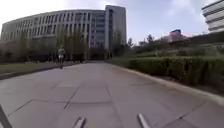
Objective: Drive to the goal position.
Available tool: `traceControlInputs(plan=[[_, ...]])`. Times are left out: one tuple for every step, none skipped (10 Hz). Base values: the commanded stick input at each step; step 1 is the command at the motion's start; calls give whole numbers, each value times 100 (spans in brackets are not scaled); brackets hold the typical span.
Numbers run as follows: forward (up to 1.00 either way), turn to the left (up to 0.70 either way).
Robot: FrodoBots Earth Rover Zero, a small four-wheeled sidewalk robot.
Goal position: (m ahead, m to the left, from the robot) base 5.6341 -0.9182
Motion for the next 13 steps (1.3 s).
traceControlInputs(plan=[[70, -5], [70, -11], [70, -5], [70, 0], [70, 0], [70, 0], [70, 0], [70, 0], [70, 0], [70, -12], [70, -14], [70, -14], [70, -14]])
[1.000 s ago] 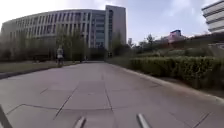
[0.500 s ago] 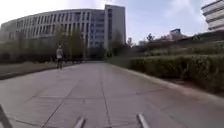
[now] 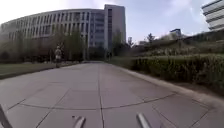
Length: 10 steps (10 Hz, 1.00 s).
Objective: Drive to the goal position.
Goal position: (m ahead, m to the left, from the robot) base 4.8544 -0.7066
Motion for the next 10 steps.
traceControlInputs(plan=[[70, -14], [70, -14], [70, -14], [70, -14], [70, -14], [70, -14], [70, -14], [70, -14], [70, -14], [70, -14]])
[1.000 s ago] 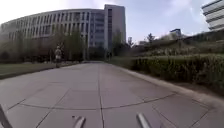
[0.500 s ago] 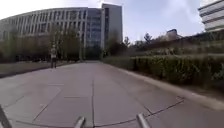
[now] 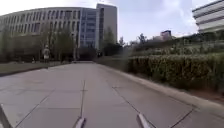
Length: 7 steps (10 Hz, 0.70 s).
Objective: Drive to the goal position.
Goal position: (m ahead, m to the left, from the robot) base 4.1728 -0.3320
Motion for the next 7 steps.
traceControlInputs(plan=[[70, -14], [70, -14], [70, -14], [70, -14], [70, -14], [70, -14], [70, -14]])
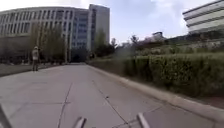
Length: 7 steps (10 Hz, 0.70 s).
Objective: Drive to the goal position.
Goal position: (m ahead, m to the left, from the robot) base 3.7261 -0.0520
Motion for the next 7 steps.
traceControlInputs(plan=[[70, -14], [70, -14], [70, -14], [70, -14], [70, -14], [70, -14], [70, -14]])
